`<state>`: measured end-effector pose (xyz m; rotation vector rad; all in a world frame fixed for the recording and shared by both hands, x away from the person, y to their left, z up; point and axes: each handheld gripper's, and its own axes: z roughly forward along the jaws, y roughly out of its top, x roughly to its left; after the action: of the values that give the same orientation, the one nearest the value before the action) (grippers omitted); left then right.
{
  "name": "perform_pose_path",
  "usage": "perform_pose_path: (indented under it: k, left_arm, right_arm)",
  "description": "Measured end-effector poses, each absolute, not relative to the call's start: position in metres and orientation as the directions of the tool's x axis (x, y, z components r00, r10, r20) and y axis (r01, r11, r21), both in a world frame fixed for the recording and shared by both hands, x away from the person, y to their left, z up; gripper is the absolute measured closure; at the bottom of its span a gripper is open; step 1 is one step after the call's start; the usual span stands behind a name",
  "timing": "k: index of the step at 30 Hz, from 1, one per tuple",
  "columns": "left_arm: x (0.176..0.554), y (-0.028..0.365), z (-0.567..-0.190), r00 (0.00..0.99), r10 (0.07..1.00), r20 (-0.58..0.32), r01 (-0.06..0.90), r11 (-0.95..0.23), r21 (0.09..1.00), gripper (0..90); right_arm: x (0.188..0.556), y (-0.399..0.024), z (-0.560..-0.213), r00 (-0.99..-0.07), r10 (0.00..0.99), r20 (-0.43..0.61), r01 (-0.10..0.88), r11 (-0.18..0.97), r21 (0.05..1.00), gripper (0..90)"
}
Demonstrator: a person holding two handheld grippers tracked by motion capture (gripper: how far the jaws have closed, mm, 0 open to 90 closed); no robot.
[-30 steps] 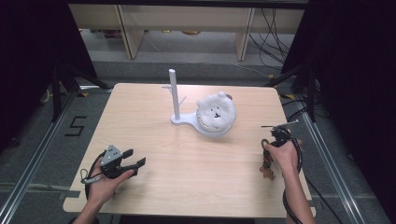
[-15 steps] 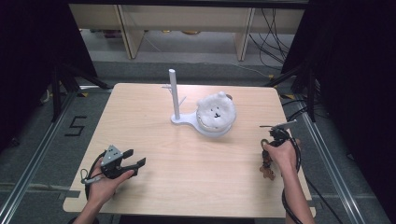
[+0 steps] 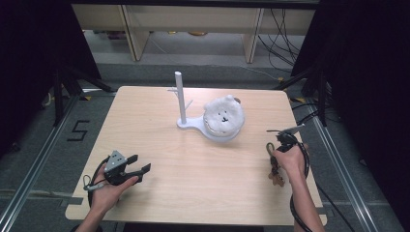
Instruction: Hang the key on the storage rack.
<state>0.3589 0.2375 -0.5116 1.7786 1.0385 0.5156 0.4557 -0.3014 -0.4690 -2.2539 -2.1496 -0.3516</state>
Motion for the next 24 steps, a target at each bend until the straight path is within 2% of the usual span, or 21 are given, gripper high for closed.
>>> perform_pose_path:
  k: [1,2,3,4,5,6,8,10,11,12,13,15,17,19,20,21,24]
  left_arm:
    - [0.359,0.237,-0.512,0.545,0.831,-0.107,0.418,-0.16,0.894,32.5]
    - [0.359,0.237,-0.512,0.545,0.831,-0.107,0.419,-0.16,0.894,32.5]
    - [0.359,0.237,-0.511,0.546,0.831,-0.108,0.42,-0.16,0.893,32.5]
    - [0.359,0.237,-0.511,0.547,0.83,-0.108,0.42,-0.161,0.893,32.5]
    - [0.359,0.236,-0.511,0.548,0.83,-0.107,0.419,-0.162,0.893,32.5]
    - [0.359,0.236,-0.511,0.55,0.828,-0.107,0.418,-0.162,0.894,32.5]
    - [0.358,0.235,-0.511,0.547,0.831,-0.101,0.423,-0.17,0.89,32.5]
    - [0.358,0.234,-0.512,0.553,0.826,-0.106,0.416,-0.163,0.895,32.5]
    - [0.358,0.234,-0.512,0.551,0.829,-0.102,0.419,-0.168,0.892,32.5]
    - [0.358,0.234,-0.512,0.552,0.827,-0.104,0.419,-0.167,0.893,32.5]
    - [0.358,0.233,-0.512,0.552,0.827,-0.104,0.419,-0.167,0.892,32.5]
    - [0.358,0.233,-0.512,0.553,0.827,-0.103,0.418,-0.168,0.893,32.5]
    - [0.358,0.233,-0.512,0.552,0.827,-0.102,0.419,-0.169,0.892,32.6]
    - [0.358,0.233,-0.511,0.556,0.825,-0.103,0.419,-0.172,0.891,32.6]
    - [0.358,0.233,-0.511,0.558,0.823,-0.102,0.419,-0.173,0.891,32.6]
    - [0.358,0.232,-0.511,0.563,0.82,-0.103,0.416,-0.174,0.893,32.6]
    - [0.357,0.23,-0.512,0.568,0.816,-0.107,0.416,-0.172,0.893,32.6]
  right_arm:
    - [0.455,-0.308,-0.474,-0.069,0.987,0.144,0.971,0.033,0.235,79.9]
    - [0.455,-0.308,-0.474,-0.069,0.987,0.144,0.971,0.033,0.235,79.9]
    - [0.454,-0.303,-0.47,0.014,0.984,0.178,0.977,-0.051,0.206,80.0]
    - [0.453,-0.307,-0.468,-0.019,0.985,0.173,0.983,-0.014,0.185,80.0]
    - [0.452,-0.304,-0.467,0.014,0.981,0.192,0.981,-0.051,0.189,80.0]
    - [0.451,-0.303,-0.466,0.035,0.978,0.204,0.968,-0.084,0.236,80.0]
    - [0.449,-0.304,-0.465,0.012,0.983,0.182,0.967,-0.058,0.249,80.0]
    - [0.447,-0.303,-0.462,-0.006,0.979,0.203,0.958,-0.052,0.282,80.0]
    - [0.445,-0.297,-0.459,0.052,0.964,0.261,0.955,-0.125,0.27,80.0]
    - [0.444,-0.297,-0.457,0.041,0.965,0.26,0.956,-0.113,0.269,80.0]
    - [0.443,-0.3,-0.456,-0.007,0.973,0.229,0.947,-0.067,0.315,80.0]
    - [0.437,-0.297,-0.45,0.008,0.965,0.262,0.945,-0.093,0.314,80.0]
    - [0.435,-0.301,-0.45,-0.072,0.969,0.236,0.927,-0.022,0.373,80.0]
    - [0.431,-0.3,-0.447,-0.086,0.966,0.242,0.917,-0.018,0.398,80.0]
    - [0.429,-0.295,-0.445,-0.025,0.962,0.27,0.918,-0.085,0.388,80.0]
    - [0.43,-0.3,-0.445,-0.098,0.963,0.251,0.91,-0.015,0.414,80.0]
    - [0.427,-0.297,-0.442,-0.11,0.954,0.279,0.893,-0.028,0.45,80.0]
